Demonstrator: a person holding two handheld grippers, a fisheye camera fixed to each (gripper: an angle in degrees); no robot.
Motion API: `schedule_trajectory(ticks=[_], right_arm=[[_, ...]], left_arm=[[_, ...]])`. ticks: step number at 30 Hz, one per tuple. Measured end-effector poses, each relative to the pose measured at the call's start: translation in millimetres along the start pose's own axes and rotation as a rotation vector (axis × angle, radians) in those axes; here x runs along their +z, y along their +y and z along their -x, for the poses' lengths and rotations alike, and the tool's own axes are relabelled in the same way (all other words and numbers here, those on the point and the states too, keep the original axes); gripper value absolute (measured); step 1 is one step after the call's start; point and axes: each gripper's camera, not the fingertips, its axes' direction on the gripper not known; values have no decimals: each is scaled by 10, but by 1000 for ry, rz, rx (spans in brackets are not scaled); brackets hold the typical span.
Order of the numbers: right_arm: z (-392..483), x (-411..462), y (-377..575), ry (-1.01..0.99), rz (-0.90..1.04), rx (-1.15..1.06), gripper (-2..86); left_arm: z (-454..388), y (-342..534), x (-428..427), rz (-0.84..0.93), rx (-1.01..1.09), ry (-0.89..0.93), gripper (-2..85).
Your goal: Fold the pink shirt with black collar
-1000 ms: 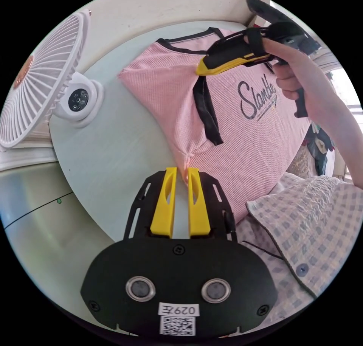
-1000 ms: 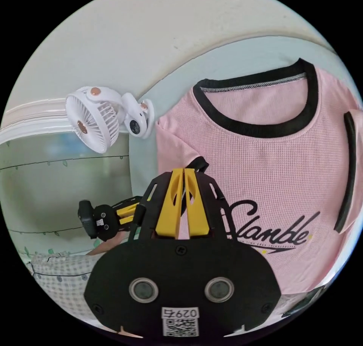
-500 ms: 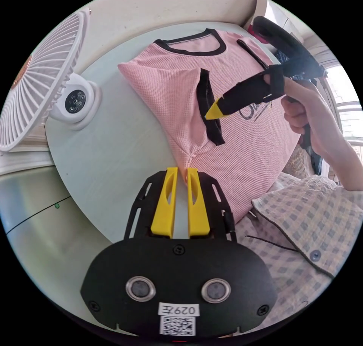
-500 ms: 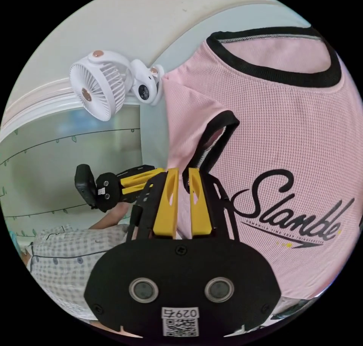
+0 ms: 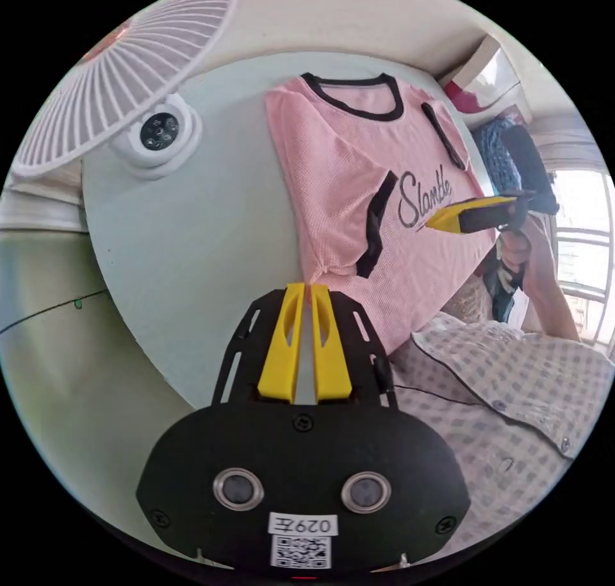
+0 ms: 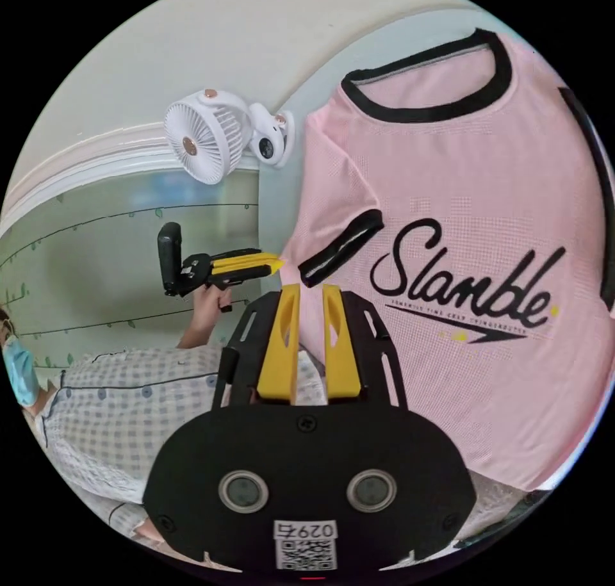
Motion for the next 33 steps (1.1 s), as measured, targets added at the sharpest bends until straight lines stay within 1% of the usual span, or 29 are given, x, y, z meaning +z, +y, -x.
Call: schedule_trajectory(ticks=[2, 4, 7, 8, 9, 11, 16, 18, 19, 20, 21, 23, 25, 26, 28, 30, 32, 33], right_arm=[[-134, -531, 176, 107, -87, 56, 23], [-241, -924, 237, 148, -139, 95, 13], [-287, -1468, 221, 126, -236, 96, 3], [-269, -1609, 180, 143, -264, 95, 0], [-263, -1656, 148, 159, -269, 99, -1], [-293, -1682, -44, 269, -221, 142, -3], [-383, -1394, -397, 508, -22, 172, -4], [-336, -1413, -430, 500, -18, 164, -4], [-303, -1437, -441, 493, -13, 171, -4], [-260, -1457, -448, 489, -9, 168, -5], [-236, -1466, -450, 489, -7, 163, -5], [-139, -1504, -458, 481, 13, 132, -5], [-75, -1542, -466, 460, 41, 112, -5], [-4, -1583, -463, 440, 60, 83, -5], [166, -1738, -429, 422, 15, 33, -5], [321, -1924, -438, 446, -46, 7, -5], [425, -2026, -599, 507, -42, -13, -5], [434, -2015, -657, 519, -24, -18, -5]], left_arm=[[-44, 29, -208, -66, -17, -55, -9], [-163, -28, -340, -101, 13, -97, -9], [-432, -190, -508, -189, 77, -187, -10], [-524, -289, -497, -222, 93, -200, -10], [-567, -361, -457, -216, 108, -195, -10], [-708, -696, -159, -106, 160, -177, -10], [-846, -1039, 239, -45, 147, -290, -10], [-799, -1060, 307, -13, 123, -428, -10], [-712, -1031, 324, -3, 73, -546, -9], [-602, -973, 300, -3, -1, -613, -9], [-560, -933, 267, -13, -27, -609, -8], [-506, -702, 31, -152, -92, -430, -8], [-581, -560, -75, -227, -103, -328, -9], [-668, -491, -101, -249, -109, -336, -9], [-800, -433, -77, -249, -104, -366, -10], [-874, -438, 49, -210, -91, -332, -10], [-884, -520, 357, -113, -90, -289, -10], [-879, -550, 448, -78, -94, -296, -10]])
